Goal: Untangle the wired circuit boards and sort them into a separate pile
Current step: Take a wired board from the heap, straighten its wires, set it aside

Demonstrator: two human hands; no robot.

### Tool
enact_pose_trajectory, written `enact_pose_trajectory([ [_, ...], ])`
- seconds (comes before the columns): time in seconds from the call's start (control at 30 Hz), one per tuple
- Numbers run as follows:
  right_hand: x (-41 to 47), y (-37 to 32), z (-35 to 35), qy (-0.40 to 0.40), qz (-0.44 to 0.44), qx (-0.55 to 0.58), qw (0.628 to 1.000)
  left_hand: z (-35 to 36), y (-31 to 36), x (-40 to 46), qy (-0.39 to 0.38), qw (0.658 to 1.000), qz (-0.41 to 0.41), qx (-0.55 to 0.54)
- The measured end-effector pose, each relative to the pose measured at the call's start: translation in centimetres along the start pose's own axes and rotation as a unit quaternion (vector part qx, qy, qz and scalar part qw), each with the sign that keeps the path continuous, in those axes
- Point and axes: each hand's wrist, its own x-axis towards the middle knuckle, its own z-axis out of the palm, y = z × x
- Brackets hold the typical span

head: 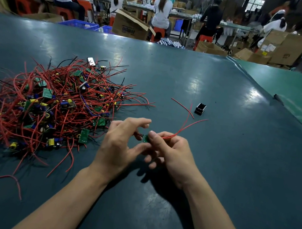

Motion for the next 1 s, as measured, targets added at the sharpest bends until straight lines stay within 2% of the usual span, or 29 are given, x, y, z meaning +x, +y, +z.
enact_pose_trajectory([
  [0.1, 0.1, -0.4, -0.6, 0.055, -0.023, -0.029, 0.998, -0.3, -0.6, 0.1, 0.006, 0.999, 0.028, 0.043],
  [0.33, 0.0, -1.6, -2.9, 0.207, -0.101, 0.024, 0.973, -1.4, -1.8, 0.3, 0.103, 0.984, 0.002, 0.146],
  [0.4, 0.2, -1.7, -3.3, 0.278, -0.118, 0.059, 0.951, -1.5, -1.8, 0.2, 0.126, 0.982, -0.019, 0.136],
  [0.53, 0.1, -2.7, -5.0, 0.414, -0.154, 0.202, 0.874, -1.8, -1.9, 0.1, 0.143, 0.972, -0.098, 0.161],
  [0.6, -0.1, -2.6, -5.5, 0.418, -0.137, 0.306, 0.844, -1.5, -1.9, 0.1, 0.127, 0.966, -0.117, 0.191],
  [0.67, -0.1, -2.3, -5.4, 0.385, -0.082, 0.352, 0.850, -1.5, -2.0, 0.3, 0.133, 0.958, -0.130, 0.217],
  [0.77, 0.0, -1.8, -5.1, 0.347, -0.023, 0.317, 0.882, -1.9, -2.1, 0.4, 0.168, 0.942, -0.126, 0.261],
  [0.87, 0.4, -1.5, -4.7, 0.347, -0.024, 0.278, 0.895, -2.4, -2.2, 0.4, 0.187, 0.926, -0.123, 0.304],
  [0.93, 0.6, -1.3, -4.3, 0.340, -0.032, 0.237, 0.910, -2.7, -2.5, 0.4, 0.154, 0.912, -0.181, 0.334],
  [1.0, 0.8, -1.1, -4.0, 0.332, -0.033, 0.194, 0.923, -2.9, -3.0, 0.3, 0.069, 0.891, -0.266, 0.361],
])
